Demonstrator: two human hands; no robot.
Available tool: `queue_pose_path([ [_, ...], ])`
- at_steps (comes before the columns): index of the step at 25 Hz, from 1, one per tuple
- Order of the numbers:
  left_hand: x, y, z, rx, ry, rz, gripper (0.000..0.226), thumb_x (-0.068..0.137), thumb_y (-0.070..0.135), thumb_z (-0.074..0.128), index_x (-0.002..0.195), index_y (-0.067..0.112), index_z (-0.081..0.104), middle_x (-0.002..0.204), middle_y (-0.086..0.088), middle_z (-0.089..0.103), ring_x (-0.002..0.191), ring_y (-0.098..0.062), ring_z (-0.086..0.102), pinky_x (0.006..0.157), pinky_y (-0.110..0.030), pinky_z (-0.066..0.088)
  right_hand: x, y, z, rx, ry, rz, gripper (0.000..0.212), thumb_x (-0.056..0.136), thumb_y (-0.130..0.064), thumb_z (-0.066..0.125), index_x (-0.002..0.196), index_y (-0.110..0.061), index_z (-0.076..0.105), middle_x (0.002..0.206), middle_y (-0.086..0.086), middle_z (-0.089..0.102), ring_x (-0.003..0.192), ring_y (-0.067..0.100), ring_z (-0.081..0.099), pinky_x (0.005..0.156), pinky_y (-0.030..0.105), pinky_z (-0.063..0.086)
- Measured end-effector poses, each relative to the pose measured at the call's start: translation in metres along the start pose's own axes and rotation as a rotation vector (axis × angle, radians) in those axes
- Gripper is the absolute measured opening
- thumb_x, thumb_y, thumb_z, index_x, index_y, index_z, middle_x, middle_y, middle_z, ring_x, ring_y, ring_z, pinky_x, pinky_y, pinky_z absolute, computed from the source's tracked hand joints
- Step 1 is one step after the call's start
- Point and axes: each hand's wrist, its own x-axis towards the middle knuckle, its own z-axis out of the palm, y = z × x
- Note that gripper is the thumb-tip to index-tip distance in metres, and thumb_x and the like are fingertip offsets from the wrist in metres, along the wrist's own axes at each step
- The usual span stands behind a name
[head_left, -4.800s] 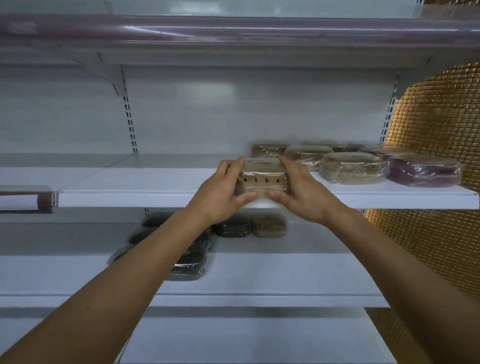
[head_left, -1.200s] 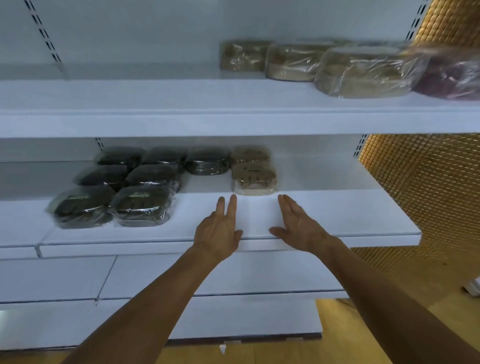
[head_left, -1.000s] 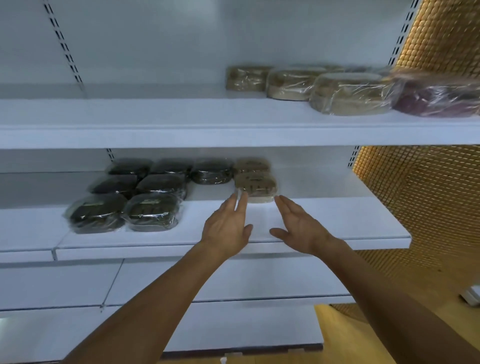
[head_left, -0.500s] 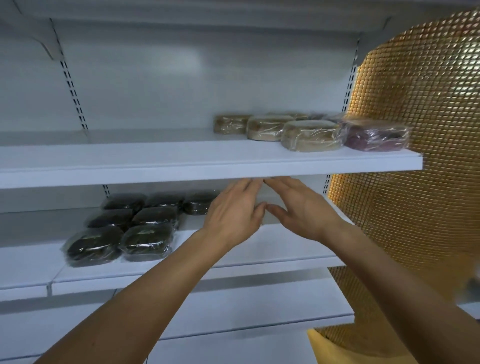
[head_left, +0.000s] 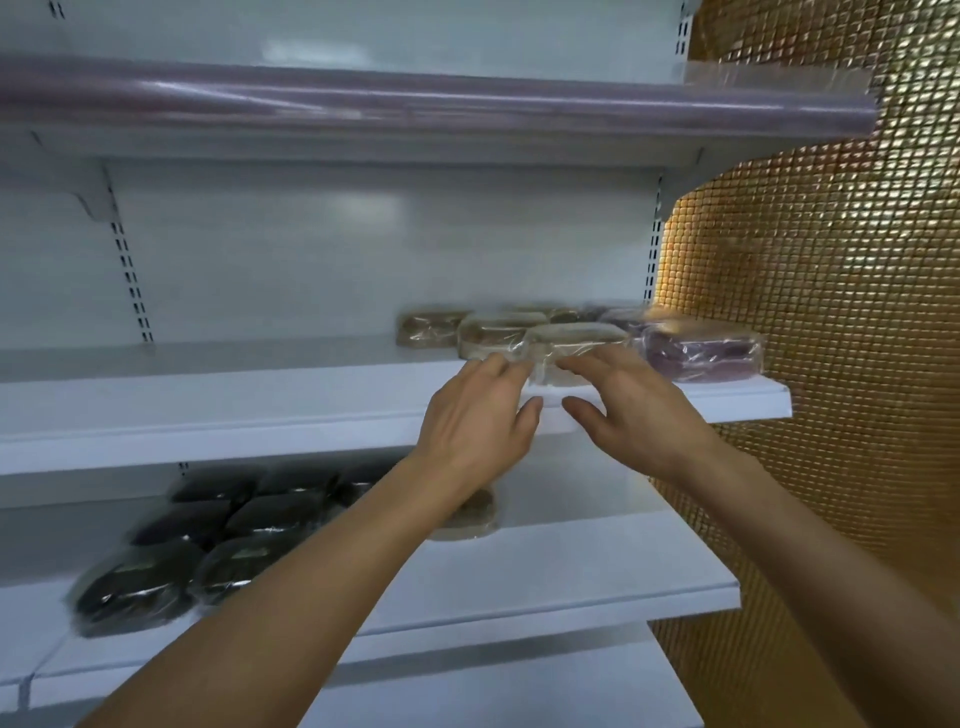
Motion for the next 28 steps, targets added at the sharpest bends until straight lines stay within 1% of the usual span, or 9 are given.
queue_pose_path([
  [2,0.016,0.002,0.006,-0.010,0.018,0.012,0.048,0.100,0.040,0.047,0.144,0.024,0.045,0.131,0.001,0.053,0.118,-0.021,0.050,0.086,-0.035,0.046,0.005,0.014,-0.003,-0.012,0.007,-0.016,0.050,0.096,-0.034,0.057,0.144,-0.025,0.045,0.143,-0.003,0.046,0.134,0.018,0.038,0.103,0.037,0.043],
  [4,0.031,0.004,0.013,-0.017,0.020,-0.002,0.049,0.099,0.040,0.049,0.145,0.023,0.043,0.134,-0.001,0.050,0.121,-0.023,0.048,0.086,-0.037,0.048,0.009,0.028,-0.003,-0.025,0.000,-0.025,0.053,0.096,-0.034,0.057,0.146,-0.023,0.043,0.147,-0.001,0.042,0.137,0.018,0.033,0.106,0.037,0.039],
  [7,0.047,0.007,0.028,-0.030,-0.029,-0.056,0.060,0.098,0.043,0.051,0.151,0.025,0.032,0.144,-0.005,0.039,0.131,-0.025,0.040,0.091,-0.042,0.049,0.016,0.047,0.000,-0.013,-0.034,-0.014,0.060,0.096,-0.039,0.057,0.149,-0.023,0.036,0.155,0.002,0.031,0.142,0.022,0.022,0.111,0.039,0.031],
  [11,0.063,0.006,0.046,-0.089,-0.095,-0.125,0.070,0.097,0.048,0.051,0.155,0.031,0.017,0.151,-0.007,0.028,0.137,-0.028,0.034,0.093,-0.043,0.046,0.030,0.066,0.006,-0.013,-0.072,0.028,0.071,0.095,-0.051,0.052,0.154,-0.025,0.024,0.162,0.004,0.015,0.146,0.027,0.011,0.115,0.045,0.023],
  [16,0.071,-0.005,0.059,-0.128,-0.170,-0.167,0.073,0.095,0.057,0.049,0.155,0.042,0.010,0.160,-0.004,0.022,0.141,-0.030,0.034,0.105,-0.045,0.038,0.042,0.083,0.021,0.001,-0.163,0.084,0.077,0.093,-0.059,0.048,0.156,-0.028,0.015,0.163,0.006,0.009,0.147,0.029,0.004,0.115,0.048,0.020],
  [19,0.073,-0.007,0.060,-0.195,-0.149,-0.159,0.072,0.093,0.057,0.053,0.153,0.042,0.017,0.156,0.006,0.031,0.137,-0.022,0.039,0.104,-0.042,0.039,0.044,0.085,0.029,0.056,-0.142,0.115,0.080,0.091,-0.058,0.053,0.155,-0.028,0.017,0.161,0.006,0.013,0.144,0.032,0.011,0.113,0.047,0.025],
  [22,0.073,-0.007,0.059,-0.267,-0.125,-0.159,0.070,0.090,0.057,0.059,0.149,0.038,0.026,0.153,0.014,0.035,0.134,-0.014,0.043,0.102,-0.041,0.043,0.047,0.083,0.030,0.120,-0.120,0.145,0.086,0.086,-0.059,0.060,0.153,-0.022,0.021,0.155,0.005,0.018,0.138,0.035,0.022,0.108,0.048,0.032],
  [25,0.070,-0.009,0.058,-0.319,-0.140,-0.168,0.071,0.086,0.061,0.062,0.144,0.035,0.030,0.147,0.014,0.043,0.121,-0.013,0.052,0.097,-0.042,0.047,0.045,0.079,0.028,0.099,-0.100,0.148,0.088,0.083,-0.060,0.064,0.150,-0.017,0.026,0.148,0.007,0.021,0.135,0.033,0.024,0.107,0.047,0.034],
  [28,0.063,-0.013,0.052,-0.337,-0.146,-0.142,0.066,0.087,0.058,0.064,0.138,0.030,0.032,0.146,0.010,0.042,0.119,-0.013,0.053,0.097,-0.040,0.047,0.040,0.073,0.023,0.134,-0.091,0.152,0.088,0.079,-0.063,0.067,0.146,-0.021,0.030,0.148,0.006,0.022,0.139,0.029,0.021,0.108,0.045,0.034],
])
